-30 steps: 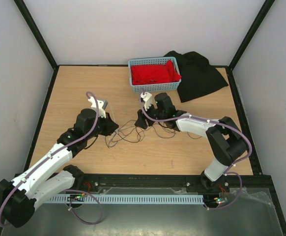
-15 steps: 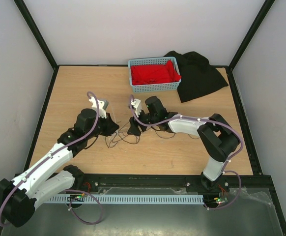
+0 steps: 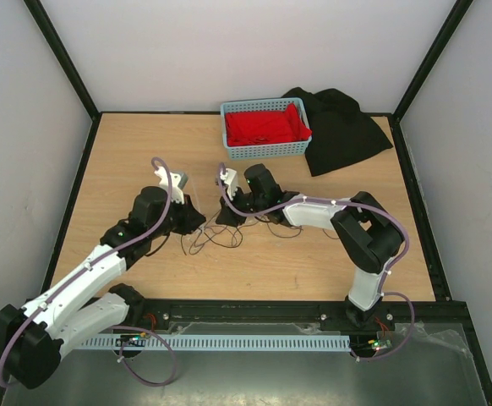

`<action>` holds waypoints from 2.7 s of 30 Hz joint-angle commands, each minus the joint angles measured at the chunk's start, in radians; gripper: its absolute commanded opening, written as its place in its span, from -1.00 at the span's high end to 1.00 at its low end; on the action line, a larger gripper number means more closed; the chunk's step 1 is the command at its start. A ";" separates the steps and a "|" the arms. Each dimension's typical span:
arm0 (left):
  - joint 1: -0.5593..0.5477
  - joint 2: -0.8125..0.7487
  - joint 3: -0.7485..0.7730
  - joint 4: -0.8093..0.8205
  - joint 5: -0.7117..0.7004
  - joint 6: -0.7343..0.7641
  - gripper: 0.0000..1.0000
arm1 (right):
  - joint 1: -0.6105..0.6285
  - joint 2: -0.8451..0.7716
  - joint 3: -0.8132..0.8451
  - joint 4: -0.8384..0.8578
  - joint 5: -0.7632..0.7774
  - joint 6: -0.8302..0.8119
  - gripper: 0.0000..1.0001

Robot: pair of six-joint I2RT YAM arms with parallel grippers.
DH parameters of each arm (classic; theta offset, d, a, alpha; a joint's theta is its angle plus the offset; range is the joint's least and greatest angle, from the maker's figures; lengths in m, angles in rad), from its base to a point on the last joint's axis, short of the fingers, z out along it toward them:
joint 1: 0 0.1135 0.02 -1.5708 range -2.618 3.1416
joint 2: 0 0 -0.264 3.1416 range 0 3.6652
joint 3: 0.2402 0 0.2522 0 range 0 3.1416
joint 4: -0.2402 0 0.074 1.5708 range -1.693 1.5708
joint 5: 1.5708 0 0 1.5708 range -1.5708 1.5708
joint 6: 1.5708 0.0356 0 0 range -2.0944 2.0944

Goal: Zip-tie the wires
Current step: Adjust the cable at the center of the board.

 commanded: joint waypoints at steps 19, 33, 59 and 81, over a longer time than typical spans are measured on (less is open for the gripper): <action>0.055 -0.015 -0.013 0.003 -0.009 -0.022 1.00 | -0.104 -0.257 -0.159 -0.131 0.134 0.023 1.00; 0.078 -0.041 -0.025 -0.012 -0.007 -0.027 1.00 | -0.168 -0.383 -0.203 -0.178 0.180 0.039 1.00; 0.100 -0.075 -0.032 -0.027 -0.008 -0.028 1.00 | -0.222 -0.478 -0.271 -0.165 0.244 0.094 1.00; 0.122 -0.086 -0.026 -0.045 -0.005 -0.013 1.00 | -0.325 -0.505 -0.309 -0.136 0.174 0.167 1.00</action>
